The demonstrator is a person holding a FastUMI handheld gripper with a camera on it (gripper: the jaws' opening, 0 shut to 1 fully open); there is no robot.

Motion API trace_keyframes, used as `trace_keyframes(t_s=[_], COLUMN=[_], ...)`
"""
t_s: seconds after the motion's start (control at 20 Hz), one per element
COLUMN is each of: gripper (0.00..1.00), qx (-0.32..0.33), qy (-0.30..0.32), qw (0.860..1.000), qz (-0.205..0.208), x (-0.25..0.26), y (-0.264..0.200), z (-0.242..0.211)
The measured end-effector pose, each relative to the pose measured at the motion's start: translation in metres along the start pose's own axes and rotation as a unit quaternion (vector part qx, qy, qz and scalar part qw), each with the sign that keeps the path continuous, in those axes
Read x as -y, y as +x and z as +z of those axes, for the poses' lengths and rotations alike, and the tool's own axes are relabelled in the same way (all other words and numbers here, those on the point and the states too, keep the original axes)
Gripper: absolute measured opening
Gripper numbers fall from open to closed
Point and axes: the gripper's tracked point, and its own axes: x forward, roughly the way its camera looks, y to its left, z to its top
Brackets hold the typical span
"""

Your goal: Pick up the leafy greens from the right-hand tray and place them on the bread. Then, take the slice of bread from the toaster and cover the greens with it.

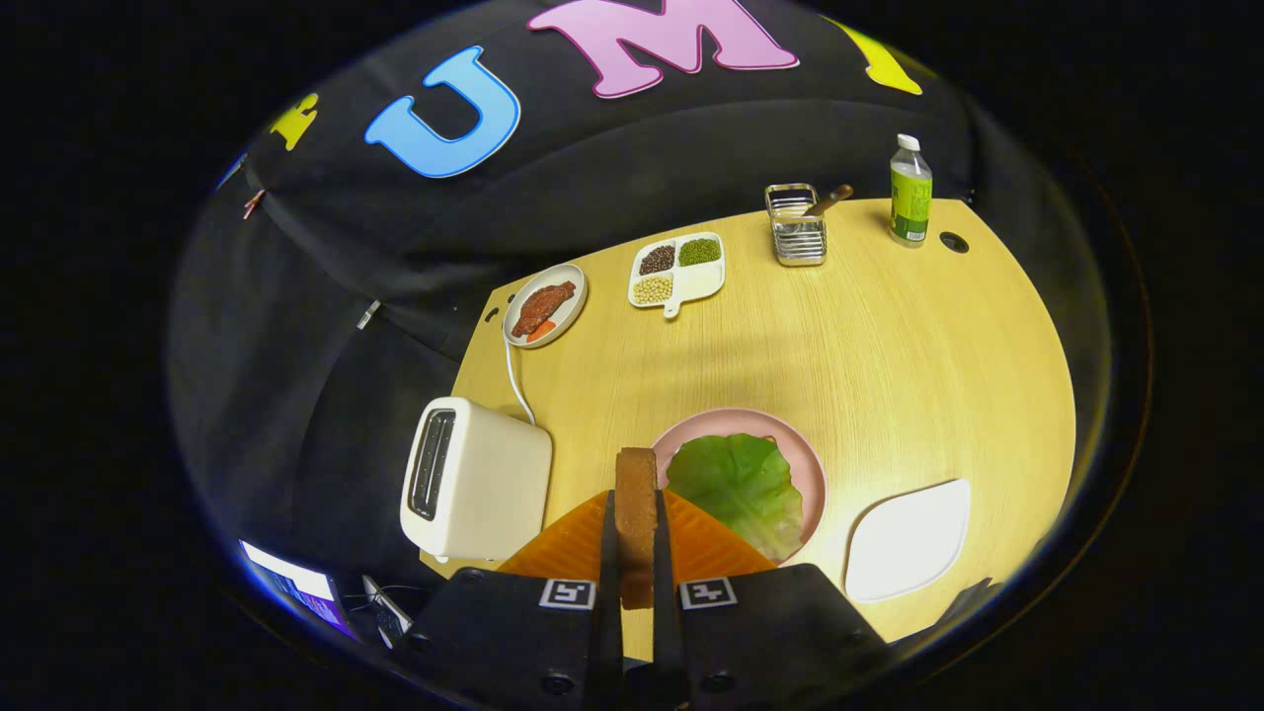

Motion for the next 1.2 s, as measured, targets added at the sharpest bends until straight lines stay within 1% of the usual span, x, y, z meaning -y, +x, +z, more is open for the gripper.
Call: trace_keyframes(t_s=[0.25,0.5,0.6,0.75,1.0,1.15,1.2], gripper=[0.17,0.16,0.17,0.16,0.16,0.18,0.28], qx=[-0.041,-0.065,-0.067,-0.062,-0.063,-0.052,-0.051], qy=[0.051,0.082,0.08,0.088,0.061,0.037,0.029], qw=[0.997,0.993,0.994,0.993,0.996,0.998,0.998], qz=[0.035,0.049,0.043,0.048,0.011,0.0,-0.004], x=[0.009,0.025,0.037,0.048,0.086,0.096,0.099], y=[0.035,0.065,0.072,0.076,0.086,0.093,0.094], z=[-0.018,-0.03,-0.028,-0.024,-0.03,-0.029,-0.029])
